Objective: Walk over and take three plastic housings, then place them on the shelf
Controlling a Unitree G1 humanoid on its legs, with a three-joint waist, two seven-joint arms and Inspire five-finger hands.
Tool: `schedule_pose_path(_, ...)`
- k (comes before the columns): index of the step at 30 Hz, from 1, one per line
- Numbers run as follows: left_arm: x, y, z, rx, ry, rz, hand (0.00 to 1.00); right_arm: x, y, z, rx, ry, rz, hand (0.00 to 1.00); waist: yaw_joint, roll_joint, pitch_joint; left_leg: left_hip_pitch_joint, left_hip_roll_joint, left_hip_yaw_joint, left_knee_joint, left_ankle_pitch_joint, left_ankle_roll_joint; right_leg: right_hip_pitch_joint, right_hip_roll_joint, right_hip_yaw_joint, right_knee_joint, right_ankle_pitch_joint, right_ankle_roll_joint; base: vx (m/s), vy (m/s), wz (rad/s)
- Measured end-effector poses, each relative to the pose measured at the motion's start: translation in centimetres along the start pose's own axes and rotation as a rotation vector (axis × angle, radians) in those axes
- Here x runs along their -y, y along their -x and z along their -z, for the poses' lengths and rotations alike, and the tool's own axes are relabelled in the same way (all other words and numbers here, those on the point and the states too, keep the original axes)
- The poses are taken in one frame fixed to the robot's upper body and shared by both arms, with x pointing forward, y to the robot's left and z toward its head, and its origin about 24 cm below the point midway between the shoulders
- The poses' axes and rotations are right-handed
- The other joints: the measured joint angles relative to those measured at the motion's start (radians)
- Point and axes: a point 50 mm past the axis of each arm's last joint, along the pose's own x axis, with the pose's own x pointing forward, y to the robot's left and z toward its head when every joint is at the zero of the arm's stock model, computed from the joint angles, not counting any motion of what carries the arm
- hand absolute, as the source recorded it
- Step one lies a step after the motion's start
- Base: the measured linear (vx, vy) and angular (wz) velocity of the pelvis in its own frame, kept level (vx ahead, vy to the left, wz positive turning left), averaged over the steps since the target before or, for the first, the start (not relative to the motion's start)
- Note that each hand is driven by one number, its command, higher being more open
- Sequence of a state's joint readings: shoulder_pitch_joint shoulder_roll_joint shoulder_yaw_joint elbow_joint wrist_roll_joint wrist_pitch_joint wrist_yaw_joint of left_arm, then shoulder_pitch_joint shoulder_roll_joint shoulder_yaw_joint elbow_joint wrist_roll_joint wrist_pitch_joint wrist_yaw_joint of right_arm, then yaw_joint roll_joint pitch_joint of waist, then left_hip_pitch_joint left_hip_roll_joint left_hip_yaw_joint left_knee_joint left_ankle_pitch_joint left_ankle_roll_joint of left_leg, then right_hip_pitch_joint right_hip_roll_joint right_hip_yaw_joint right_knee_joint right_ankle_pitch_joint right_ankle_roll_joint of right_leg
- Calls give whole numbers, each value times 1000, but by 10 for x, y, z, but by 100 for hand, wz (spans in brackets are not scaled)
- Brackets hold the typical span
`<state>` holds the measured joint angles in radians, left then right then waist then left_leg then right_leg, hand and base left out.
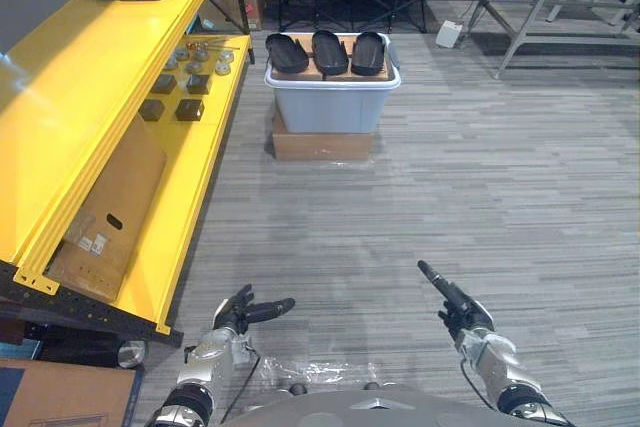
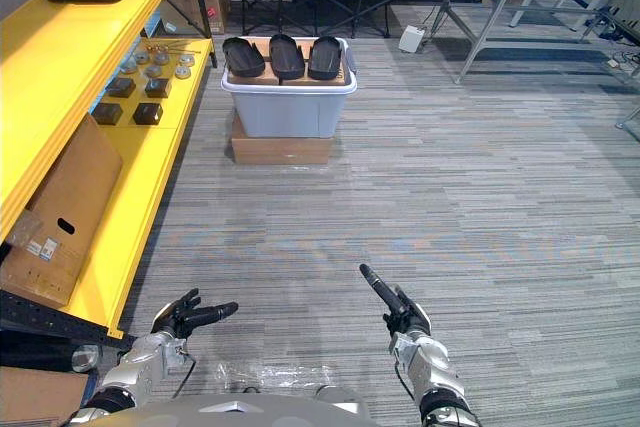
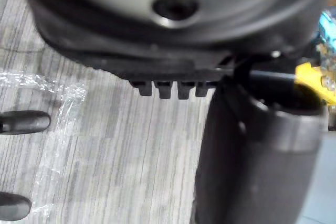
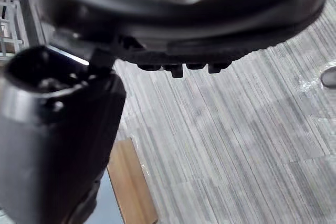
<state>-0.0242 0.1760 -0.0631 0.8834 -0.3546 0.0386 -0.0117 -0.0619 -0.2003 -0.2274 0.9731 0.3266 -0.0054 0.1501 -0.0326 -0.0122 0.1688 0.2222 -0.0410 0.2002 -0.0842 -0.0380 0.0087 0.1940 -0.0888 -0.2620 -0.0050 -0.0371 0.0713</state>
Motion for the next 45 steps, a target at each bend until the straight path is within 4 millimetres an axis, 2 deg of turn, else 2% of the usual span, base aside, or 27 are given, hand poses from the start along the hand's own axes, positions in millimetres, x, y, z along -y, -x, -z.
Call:
schedule_pose_path(6,-5,5,15,-7,55,-47,100,-1,4,19,-25,-111,76,100,-1,-1,-1,8,-1,4,0,0,-1,3,-3,0,3,10,15,-51,4,-3)
schedule_pose_path(10,-9,9,23,3,112,-69,100,1,7,25,11,-172,160,100,0,-5,-4,6,-7,7,-1,6,9,0,-8,-1,4,12,13,-93,14,-3)
schedule_pose_path(13,-10,9,23,7,135,-79,100,4,9,27,31,-196,207,100,0,-5,-4,-4,-11,8,-4,17,24,-8,-10,-4,3,17,5,-91,11,2)
schedule_pose_path(23,-3,10,21,46,189,-55,100,5,13,30,55,-193,213,100,2,-6,-7,-8,-17,13,-5,13,26,-5,-14,-3,-15,26,7,-29,7,-1)
schedule_pose_path(25,2,9,12,85,194,-33,100,3,12,26,77,-193,207,100,4,-6,-8,-24,-18,14,-4,-3,34,-52,-25,-2,55,-13,6,11,16,2)
schedule_pose_path(27,8,9,-3,147,187,2,100,-1,12,18,113,-198,195,100,2,-15,0,-38,-22,23,2,-16,49,-154,-58,-4,246,-66,19,62,46,-3)
schedule_pose_path(28,12,9,-11,175,178,20,100,-8,10,13,129,-208,183,100,9,-16,10,-57,-10,36,58,-37,56,-277,-94,-8,490,-65,24,72,54,-16)
schedule_pose_path(30,12,9,-16,194,171,25,100,-12,10,13,135,-232,176,100,5,-34,30,-49,-8,39,124,-70,74,-371,-143,-11,704,-47,44,105,62,-8)
schedule_pose_path(31,14,9,-15,189,162,30,100,-11,12,19,126,-233,178,100,4,-26,46,-38,11,39,197,-127,70,-402,-155,-17,747,-83,-3,177,90,10)
schedule_pose_path(32,14,9,-17,194,159,32,100,-11,14,21,122,-229,179,100,0,-25,47,-28,22,30,225,-152,62,-401,-153,-35,668,-90,9,200,89,15)
schedule_pose_path(34,16,10,-22,212,159,41,100,-11,15,22,125,-226,178,100,-2,-32,46,-13,24,22,227,-160,54,-399,-145,-38,548,-83,19,224,22,18)
schedule_pose_path(35,19,9,-28,227,159,59,100,-11,15,23,127,-224,180,100,-1,-34,47,-5,35,11,239,-176,36,-397,-130,-36,408,-63,39,286,-37,18)
schedule_pose_path(36,20,10,-30,232,159,64,100,-11,15,23,126,-221,178,100,0,-34,47,-2,40,9,245,-185,24,-397,-124,-36,368,-59,46,341,-89,16)
schedule_pose_path(38,18,10,-31,236,152,63,100,-13,16,25,119,-211,168,100,5,-34,47,13,59,5,281,-239,-6,-389,-105,-31,290,-45,36,295,-171,1)
schedule_pose_path(39,17,10,-30,230,155,62,100,-14,16,27,116,-206,160,100,6,-33,44,20,71,5,307,-286,-32,-381,-96,-19,283,-45,28,214,-164,-4)
schedule_pose_path(41,18,10,-29,228,184,62,100,-15,15,26,118,-204,145,100,4,-24,36,20,93,7,343,-332,-59,-379,-79,-13,300,-59,4,271,-218,-7)
schedule_pose_path(42,24,10,-22,203,229,66,100,-11,16,26,118,-190,141,100,3,34,8,30,169,26,365,-374,-108,-370,-10,-23,312,-59,-15,534,-313,-10)
schedule_pose_path(43,23,11,-21,208,241,63,100,-14,16,25,118,-179,124,100,2,48,-6,-15,218,39,510,-369,-109,-345,24,-37,281,-24,-31,594,-341,-12)
schedule_pose_path(44,24,11,-22,210,251,65,100,-16,15,25,119,-183,113,100,0,48,-6,-61,247,53,622,-358,-111,-338,32,-36,274,16,-60,520,-298,-3)
schedule_pose_path(45,33,10,-20,201,292,81,100,-15,14,20,129,-163,95,100,0,80,6,-142,319,66,848,-286,-90,-286,75,-42,242,30,-123,498,-321,-10)
